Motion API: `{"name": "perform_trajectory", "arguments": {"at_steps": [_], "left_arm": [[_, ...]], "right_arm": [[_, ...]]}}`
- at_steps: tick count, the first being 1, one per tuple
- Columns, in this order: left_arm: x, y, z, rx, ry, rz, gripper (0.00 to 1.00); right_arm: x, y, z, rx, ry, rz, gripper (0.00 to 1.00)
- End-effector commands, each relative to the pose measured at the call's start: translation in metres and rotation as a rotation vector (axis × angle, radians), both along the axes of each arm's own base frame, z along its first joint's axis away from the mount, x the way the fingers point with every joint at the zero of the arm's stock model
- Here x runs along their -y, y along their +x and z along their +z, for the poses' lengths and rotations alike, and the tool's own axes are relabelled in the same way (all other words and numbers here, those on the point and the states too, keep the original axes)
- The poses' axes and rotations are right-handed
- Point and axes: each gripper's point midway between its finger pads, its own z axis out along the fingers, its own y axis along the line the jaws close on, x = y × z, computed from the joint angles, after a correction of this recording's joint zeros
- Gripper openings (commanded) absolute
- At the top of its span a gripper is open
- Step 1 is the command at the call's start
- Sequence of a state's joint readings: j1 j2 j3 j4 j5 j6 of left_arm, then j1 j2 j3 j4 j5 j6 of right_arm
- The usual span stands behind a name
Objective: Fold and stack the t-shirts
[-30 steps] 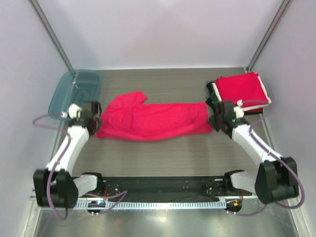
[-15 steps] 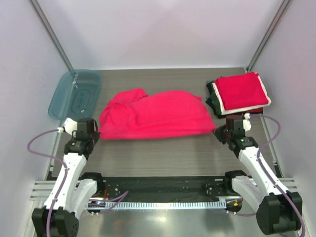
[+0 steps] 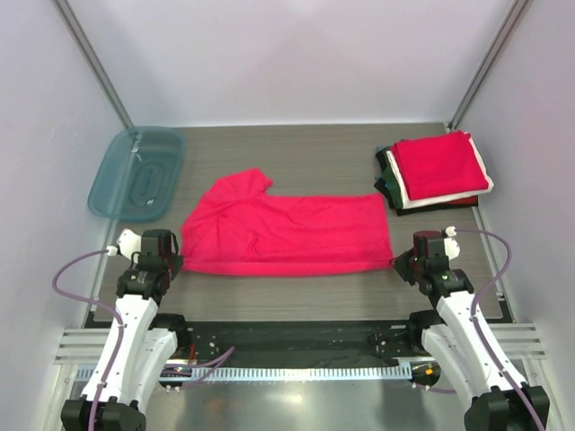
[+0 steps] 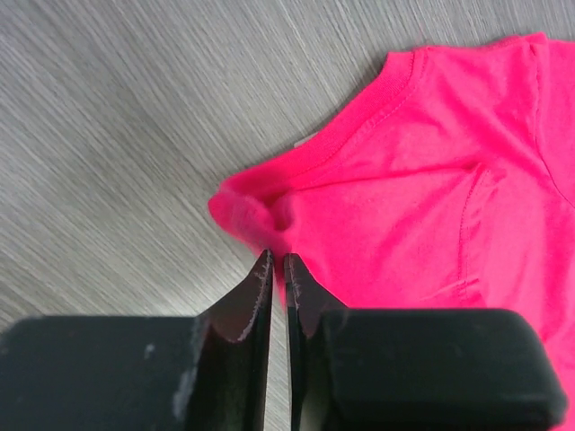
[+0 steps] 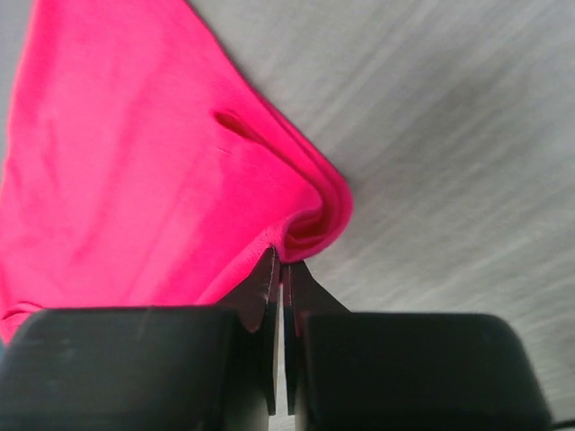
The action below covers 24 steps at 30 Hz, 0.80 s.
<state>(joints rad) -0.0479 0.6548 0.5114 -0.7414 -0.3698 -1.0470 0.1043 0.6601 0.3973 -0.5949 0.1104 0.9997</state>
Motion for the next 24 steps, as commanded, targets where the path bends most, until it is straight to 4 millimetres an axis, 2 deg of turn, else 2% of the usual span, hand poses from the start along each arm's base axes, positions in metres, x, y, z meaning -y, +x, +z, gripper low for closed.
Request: {"name": "perform_trajectory", "arguments": {"at_steps": [1, 2, 3, 4, 6, 8, 10, 12, 13, 14, 15, 16, 17, 18, 19, 20, 21, 22, 23, 24], "left_arm": [[-0.005, -0.005, 0.001, 0.002, 0.007, 0.036, 0.1], [-0.006, -0.007, 0.0, -0.005, 0.007, 0.042, 0.1], [-0.007, -0.008, 0.002, -0.006, 0.003, 0.057, 0.09], [-0.007, -0.009, 0.003, -0.006, 0.006, 0.062, 0.1], [-0.008, -0.011, 0.005, -0.003, 0.0, 0.077, 0.19], [-0.01, -0.014, 0.01, 0.009, 0.001, 0.094, 0.36], [-0.014, -0.01, 0.025, 0.054, 0.027, 0.092, 0.45], [-0.019, -0.004, 0.05, 0.125, 0.063, 0.087, 0.56], [-0.019, -0.001, 0.059, 0.134, 0.103, 0.031, 0.57], [-0.015, 0.011, 0.074, 0.193, 0.109, -0.013, 0.62], [0.013, 0.026, 0.091, 0.258, 0.048, -0.18, 0.64], [0.028, 0.04, 0.109, 0.327, 0.054, -0.296, 0.65], [0.039, 0.046, 0.118, 0.36, 0.031, -0.357, 0.7], [0.059, 0.055, 0.126, 0.38, -0.022, -0.453, 0.7], [0.064, 0.061, 0.132, 0.4, -0.031, -0.484, 0.71], [0.069, 0.073, 0.146, 0.457, -0.019, -0.517, 0.77], [0.07, 0.084, 0.142, 0.433, -0.023, -0.528, 0.79], [0.071, 0.095, 0.157, 0.47, 0.001, -0.54, 0.83], [0.072, 0.105, 0.16, 0.479, 0.002, -0.543, 0.87], [0.072, 0.119, 0.151, 0.445, 0.01, -0.558, 0.92]], "right_arm": [[0.011, -0.008, -0.002, -0.005, -0.037, -0.04, 0.1], [0.014, -0.012, -0.002, -0.023, -0.043, -0.062, 0.14], [0.016, -0.016, -0.002, -0.036, -0.042, -0.084, 0.39], [0.018, -0.018, 0.0, -0.031, -0.053, -0.088, 0.48], [0.022, -0.018, 0.008, -0.008, -0.065, -0.098, 0.55], [0.024, -0.015, 0.02, 0.039, -0.073, -0.108, 0.55], [0.022, -0.006, 0.034, 0.096, -0.078, -0.078, 0.55], [0.015, 0.006, 0.048, 0.148, -0.073, -0.025, 0.53], [0.015, 0.014, 0.058, 0.188, -0.104, 0.014, 0.51], [0.016, 0.022, 0.074, 0.229, -0.136, 0.036, 0.48], [0.021, 0.029, 0.075, 0.227, -0.18, 0.043, 0.48], [0.022, 0.042, 0.087, 0.287, -0.242, 0.092, 0.5], [0.02, 0.051, 0.095, 0.313, -0.267, 0.127, 0.5], [0.015, 0.061, 0.09, 0.287, -0.268, 0.162, 0.5], [0.013, 0.07, 0.091, 0.284, -0.269, 0.179, 0.51], [0.008, 0.081, 0.104, 0.302, -0.272, 0.207, 0.5], [0.0, 0.092, 0.088, 0.241, -0.257, 0.249, 0.49], [-0.004, 0.106, 0.102, 0.262, -0.267, 0.261, 0.44], [-0.005, 0.114, 0.102, 0.251, -0.277, 0.26, 0.43], [-0.006, 0.123, 0.1, 0.23, -0.311, 0.275, 0.44]]}}
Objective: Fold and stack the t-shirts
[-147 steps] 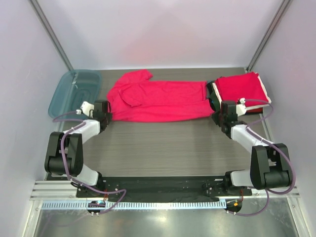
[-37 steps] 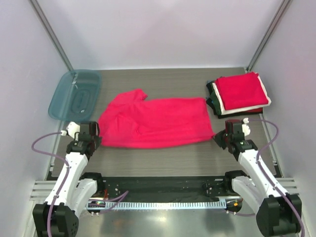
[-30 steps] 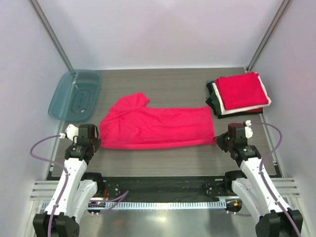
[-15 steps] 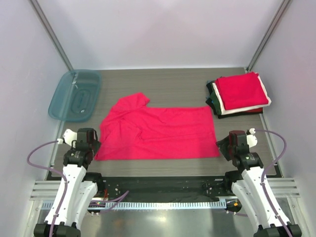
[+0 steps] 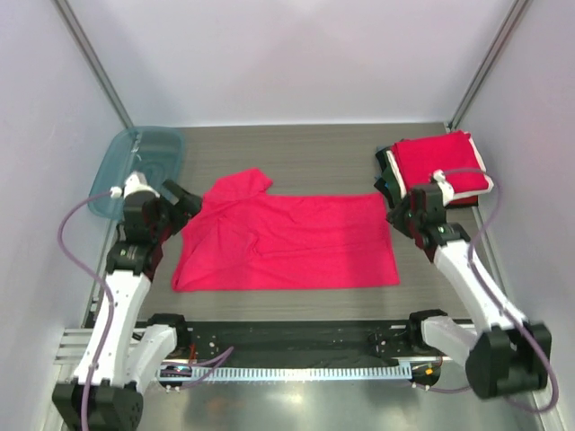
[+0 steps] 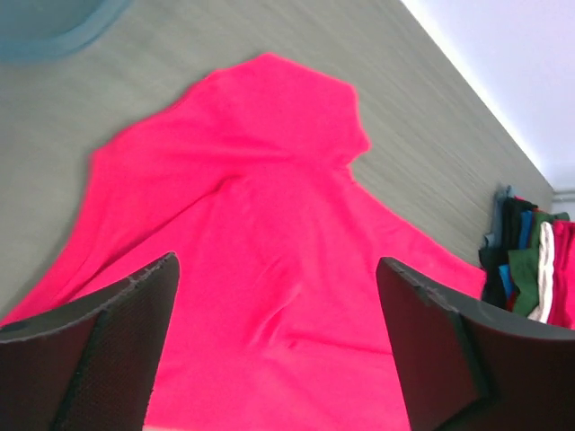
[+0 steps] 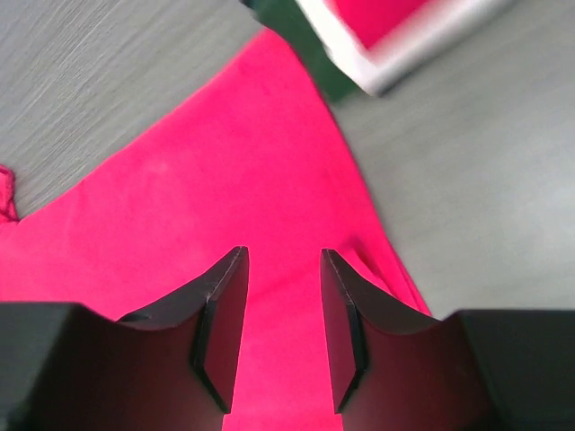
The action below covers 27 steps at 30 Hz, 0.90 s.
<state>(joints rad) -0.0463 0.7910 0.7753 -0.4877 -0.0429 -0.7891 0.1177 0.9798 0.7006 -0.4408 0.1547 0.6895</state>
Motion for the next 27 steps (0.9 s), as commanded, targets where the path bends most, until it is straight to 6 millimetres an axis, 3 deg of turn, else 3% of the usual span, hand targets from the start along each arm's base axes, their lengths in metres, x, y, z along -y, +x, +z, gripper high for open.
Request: {"name": "perform_trajectory", "arguments": {"at_steps": [1, 2, 3, 4, 5, 6, 7, 8, 10, 11, 14, 17, 18, 27], "left_arm": [[0.017, 0.051, 0.029, 0.12, 0.039, -0.135, 0.95], [0.018, 0.064, 0.045, 0.143, 0.04, -0.141, 0.97], [0.021, 0.08, 0.027, 0.077, 0.035, -0.158, 0.97], [0.024, 0.09, 0.029, 0.076, 0.021, -0.162, 0.97], [0.027, 0.101, 0.039, 0.096, 0.005, -0.166, 0.96], [0.029, 0.113, 0.035, 0.088, -0.014, -0.162, 0.94], [0.031, 0.128, 0.02, 0.06, -0.019, -0.16, 0.93], [0.029, 0.142, 0.023, 0.064, -0.012, -0.145, 0.93], [0.032, 0.162, 0.014, 0.039, 0.005, -0.154, 0.91], [0.033, 0.183, -0.001, 0.001, 0.011, -0.154, 0.89], [0.037, 0.217, -0.029, -0.078, 0.023, -0.175, 0.88], [0.041, 0.239, -0.057, -0.143, 0.022, -0.19, 0.86], [0.043, 0.243, -0.061, -0.152, 0.023, -0.196, 0.85], [0.04, 0.264, -0.098, -0.235, 0.087, -0.193, 0.81]], "right_arm": [[-0.01, 0.052, 0.016, 0.051, -0.107, 0.081, 0.43], [-0.013, 0.066, 0.026, 0.062, -0.116, 0.083, 0.43], [-0.014, 0.074, 0.024, 0.052, -0.129, 0.095, 0.44], [-0.016, 0.083, 0.01, 0.007, -0.138, 0.102, 0.43], [-0.017, 0.095, 0.019, 0.024, -0.141, 0.106, 0.44], [-0.018, 0.101, 0.019, 0.021, -0.146, 0.106, 0.45], [-0.018, 0.107, 0.017, 0.013, -0.156, 0.104, 0.45], [-0.015, 0.117, 0.018, 0.011, -0.173, 0.089, 0.52], [-0.012, 0.126, 0.016, -0.002, -0.203, 0.085, 0.7], [-0.01, 0.133, 0.013, -0.015, -0.221, 0.086, 0.7], [-0.011, 0.146, 0.002, -0.047, -0.237, 0.097, 0.64], [-0.01, 0.157, -0.007, -0.067, -0.249, 0.097, 0.54], [-0.009, 0.159, -0.021, -0.101, -0.252, 0.096, 0.53], [-0.002, 0.176, -0.063, -0.192, -0.275, 0.069, 0.53]]}}
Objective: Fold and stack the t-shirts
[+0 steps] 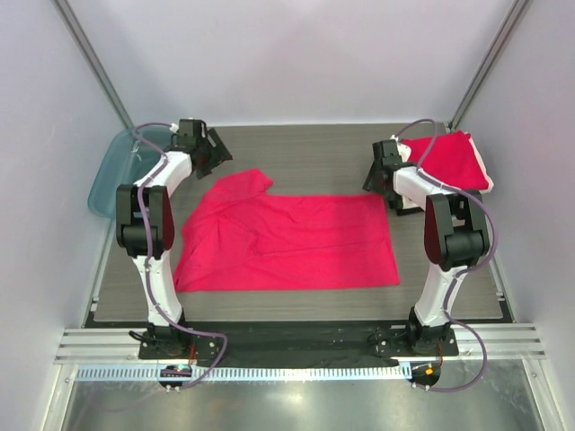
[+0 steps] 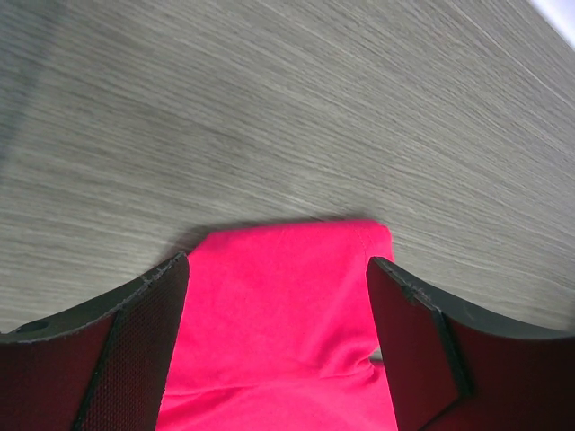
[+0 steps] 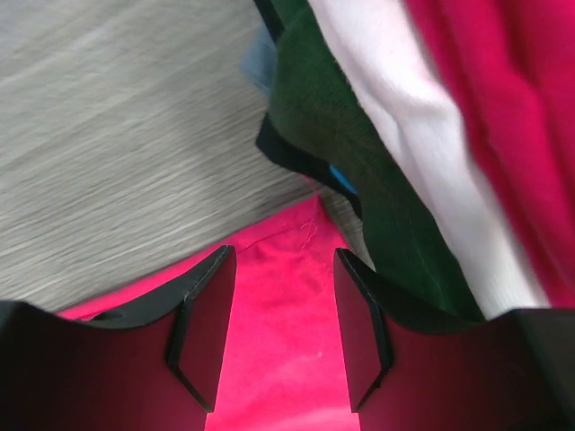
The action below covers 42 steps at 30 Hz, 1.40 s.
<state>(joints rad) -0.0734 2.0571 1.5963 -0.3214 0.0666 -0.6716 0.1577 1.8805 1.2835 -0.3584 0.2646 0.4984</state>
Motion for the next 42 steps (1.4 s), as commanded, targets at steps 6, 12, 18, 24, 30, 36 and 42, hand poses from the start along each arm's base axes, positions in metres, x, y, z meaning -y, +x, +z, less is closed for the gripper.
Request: {"name": "perform_trajectory", "arguments": {"at_steps": [6, 12, 18, 24, 30, 36, 42], "left_arm": [[-0.004, 0.016, -0.002, 0.0, 0.085, -0.016, 0.78], [0.0, 0.018, -0.019, -0.033, 0.103, -0.041, 0.78], [0.004, 0.021, -0.022, -0.037, 0.117, -0.065, 0.77], [-0.003, 0.02, -0.023, -0.051, 0.177, -0.059, 0.79], [-0.003, 0.022, -0.03, -0.064, 0.186, -0.068, 0.83], [0.003, 0.026, -0.038, -0.079, 0.169, -0.092, 0.81], [0.014, 0.021, -0.046, -0.107, 0.175, -0.123, 0.72]], "right_arm": [[0.021, 0.018, 0.001, 0.019, -0.086, -0.067, 0.52], [0.015, 0.021, -0.012, -0.011, -0.067, -0.046, 0.36], [0.016, 0.019, -0.007, -0.006, -0.066, -0.041, 0.18], [0.017, 0.018, -0.006, -0.004, -0.07, -0.037, 0.11], [0.012, 0.017, -0.007, 0.0, -0.09, -0.018, 0.05], [0.01, 0.017, -0.004, 0.008, -0.125, -0.008, 0.05], [0.01, 0.016, -0.004, 0.006, -0.127, -0.006, 0.05]]}}
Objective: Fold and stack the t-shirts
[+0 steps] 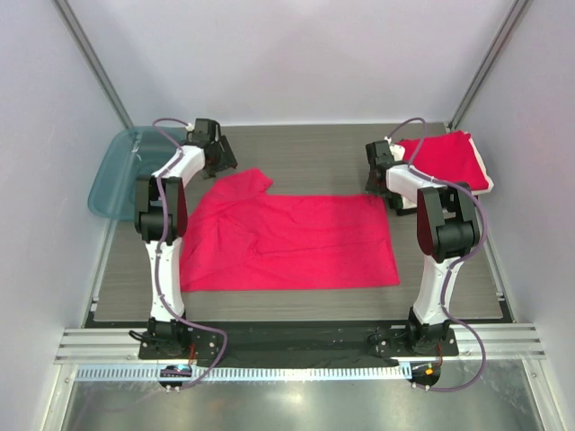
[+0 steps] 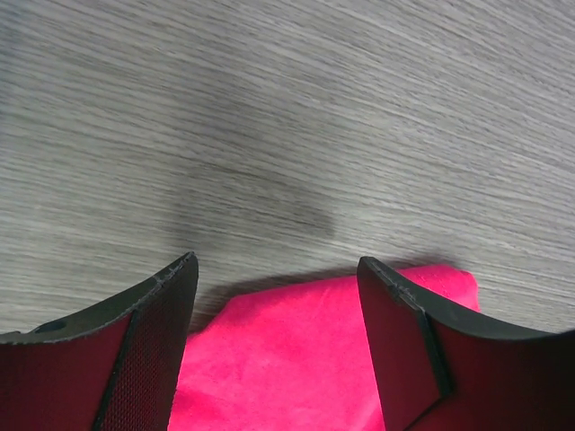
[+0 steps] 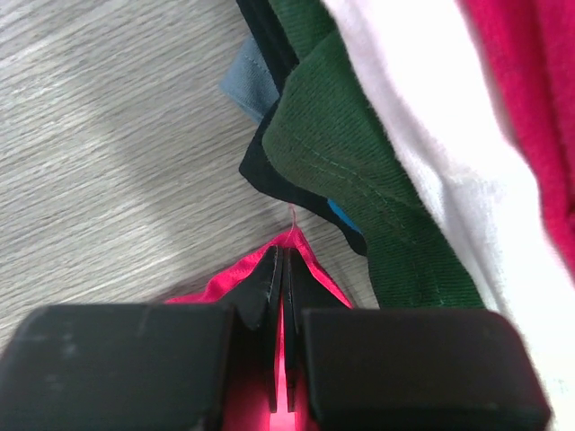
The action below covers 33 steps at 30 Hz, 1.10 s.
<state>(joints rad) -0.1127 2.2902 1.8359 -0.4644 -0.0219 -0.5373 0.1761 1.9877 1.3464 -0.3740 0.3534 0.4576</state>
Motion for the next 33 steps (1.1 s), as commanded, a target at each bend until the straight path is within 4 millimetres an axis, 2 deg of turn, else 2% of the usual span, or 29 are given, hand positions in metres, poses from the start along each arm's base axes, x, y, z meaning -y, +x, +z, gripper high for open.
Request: {"name": "perform_trajectory", "arguments": {"at_steps": [1, 4, 6, 13, 17, 18, 19, 23, 28, 29, 30, 32, 33], "left_arm": [[0.013, -0.001, 0.01, 0.006, 0.007, -0.048, 0.72], [0.021, -0.007, 0.011, 0.009, 0.01, -0.082, 0.73], [0.034, -0.011, 0.009, 0.017, -0.033, -0.147, 0.74], [0.044, -0.018, 0.005, 0.011, -0.064, -0.215, 0.74], [0.045, -0.016, 0.0, 0.006, -0.062, -0.223, 0.62], [0.047, -0.015, 0.0, 0.007, -0.072, -0.231, 0.54], [0.049, -0.016, -0.001, 0.001, -0.08, -0.235, 0.54], [0.055, -0.019, -0.003, -0.007, -0.112, -0.259, 0.53], [0.06, -0.02, -0.001, 0.0, -0.13, -0.289, 0.57], [0.062, -0.021, -0.001, -0.003, -0.138, -0.3, 0.56], [0.062, -0.02, -0.001, 0.0, -0.138, -0.304, 0.45], [0.061, -0.02, -0.002, -0.004, -0.133, -0.3, 0.34], [0.061, -0.02, -0.001, -0.002, -0.132, -0.301, 0.23]], "right_arm": [[0.002, 0.009, 0.021, 0.064, -0.018, -0.002, 0.05], [0.001, 0.008, 0.021, 0.063, -0.014, 0.003, 0.05], [0.0, 0.009, 0.021, 0.062, -0.009, 0.004, 0.05], [-0.004, 0.009, 0.021, 0.06, 0.008, 0.017, 0.05], [-0.004, 0.009, 0.021, 0.058, 0.013, 0.016, 0.06], [-0.005, 0.008, 0.019, 0.052, 0.027, 0.022, 0.06], [-0.004, 0.008, 0.019, 0.052, 0.034, 0.02, 0.06], [-0.004, 0.007, 0.02, 0.047, 0.038, 0.02, 0.06], [-0.003, 0.007, 0.025, 0.054, 0.038, 0.018, 0.06], [-0.002, 0.006, 0.025, 0.051, 0.039, 0.017, 0.06], [-0.003, 0.007, 0.025, 0.051, 0.04, 0.018, 0.06], [-0.002, 0.006, 0.025, 0.048, 0.045, 0.017, 0.06], [-0.002, 0.007, 0.026, 0.051, 0.048, 0.015, 0.06]]}}
